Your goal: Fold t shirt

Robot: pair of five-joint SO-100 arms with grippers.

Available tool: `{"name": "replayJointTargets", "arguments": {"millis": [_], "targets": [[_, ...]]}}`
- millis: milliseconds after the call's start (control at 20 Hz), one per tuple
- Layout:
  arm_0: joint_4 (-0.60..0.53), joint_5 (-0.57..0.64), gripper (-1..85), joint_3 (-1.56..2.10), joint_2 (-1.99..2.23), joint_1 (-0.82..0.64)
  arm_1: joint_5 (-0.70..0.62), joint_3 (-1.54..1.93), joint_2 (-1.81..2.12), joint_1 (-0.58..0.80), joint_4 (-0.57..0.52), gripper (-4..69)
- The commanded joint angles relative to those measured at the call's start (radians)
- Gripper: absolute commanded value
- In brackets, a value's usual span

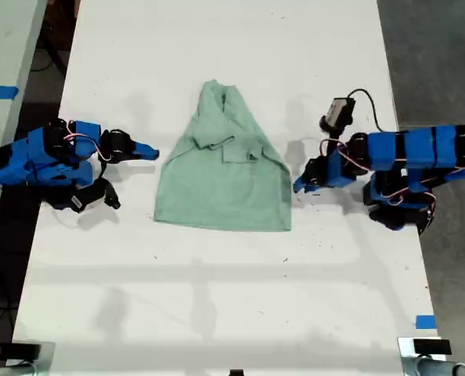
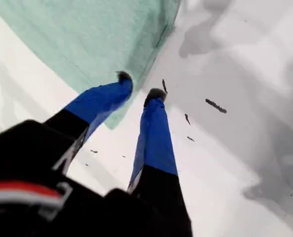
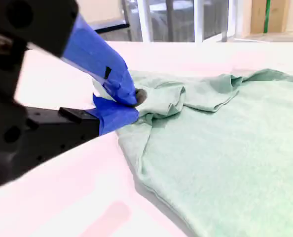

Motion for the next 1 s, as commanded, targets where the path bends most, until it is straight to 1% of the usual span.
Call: {"name": "replayJointTargets", "arguments": {"millis": [0,50,300,350,400,500,600,700,850,950], "targets": [[0.006,-0.015,0.0,0.015,0.008,-0.005,-0.006,-0.067,-0.166,0.018,-0.14,16.2],[0.006,-0.015,0.0,0.014,0.008,-0.005,-0.014,-0.064,-0.199,0.028,-0.169,16.5],[0.008,-0.014,0.0,0.012,0.008,-0.006,-0.054,-0.137,-0.342,0.035,-0.198,17.0],[0.008,-0.014,0.0,0.012,0.008,-0.006,-0.069,-0.164,-0.393,0.038,-0.195,16.0],[0.008,-0.015,0.0,0.012,0.008,-0.006,-0.071,-0.196,-0.446,0.038,-0.173,9.3],[0.008,-0.015,0.0,0.012,0.008,-0.005,-0.057,-0.233,-0.505,0.041,-0.121,3.1],[0.008,-0.015,0.0,0.012,0.008,-0.005,-0.032,-0.213,-0.492,0.055,-0.08,1.5],[0.008,-0.015,0.0,0.012,0.008,-0.003,-0.009,-0.169,-0.445,0.06,-0.072,1.0],[0.008,-0.015,0.0,0.012,0.008,-0.005,0.028,-0.166,-0.373,0.064,0.005,1.0],[0.008,-0.015,0.0,0.012,0.008,-0.005,-0.005,-0.178,-0.291,0.064,0.023,1.0]]}}
